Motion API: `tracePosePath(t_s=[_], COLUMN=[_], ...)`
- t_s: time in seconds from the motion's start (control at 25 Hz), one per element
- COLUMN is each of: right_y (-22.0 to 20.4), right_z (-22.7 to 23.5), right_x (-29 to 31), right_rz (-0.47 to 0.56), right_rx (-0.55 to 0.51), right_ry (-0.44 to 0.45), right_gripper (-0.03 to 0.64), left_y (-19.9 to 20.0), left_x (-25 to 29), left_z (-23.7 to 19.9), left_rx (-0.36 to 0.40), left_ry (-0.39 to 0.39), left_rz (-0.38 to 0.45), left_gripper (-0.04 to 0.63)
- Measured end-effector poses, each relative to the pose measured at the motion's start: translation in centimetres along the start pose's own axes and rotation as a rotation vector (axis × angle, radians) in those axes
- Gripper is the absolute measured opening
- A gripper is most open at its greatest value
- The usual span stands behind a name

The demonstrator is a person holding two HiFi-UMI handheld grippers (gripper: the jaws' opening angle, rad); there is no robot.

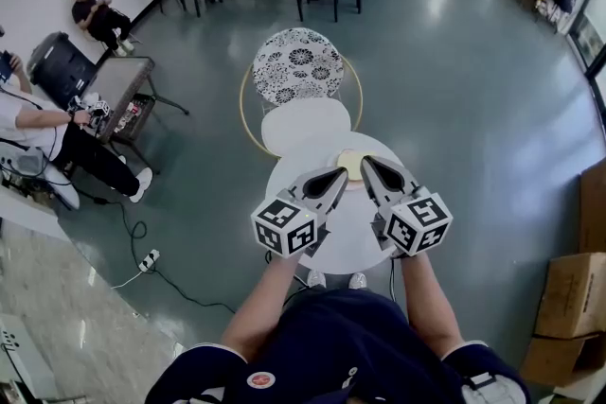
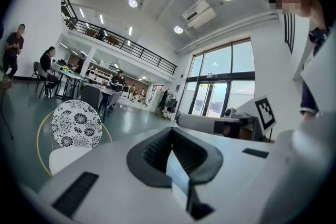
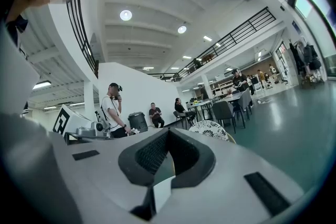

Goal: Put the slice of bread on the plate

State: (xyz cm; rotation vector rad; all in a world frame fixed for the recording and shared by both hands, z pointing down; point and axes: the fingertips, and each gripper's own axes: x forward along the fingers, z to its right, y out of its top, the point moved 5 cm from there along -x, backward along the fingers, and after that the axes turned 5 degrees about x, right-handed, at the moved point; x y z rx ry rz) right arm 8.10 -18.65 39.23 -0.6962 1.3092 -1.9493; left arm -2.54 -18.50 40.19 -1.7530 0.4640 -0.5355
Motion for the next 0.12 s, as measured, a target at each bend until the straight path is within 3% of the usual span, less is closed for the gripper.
tracePosePath(t_s=[0.12], right_y=[0.3], right_z=[-0.11], right_x=[-0.07], right_rz=[0.007], right_rx=[0.002], right_ry=[0.005], right_gripper=[0.006], left_y=[0.23], left_x=[-0.05], left_z=[0.13], left_rx=[0.004], left_ry=[0.0], left_rz=[0.002], left_gripper=[0.005])
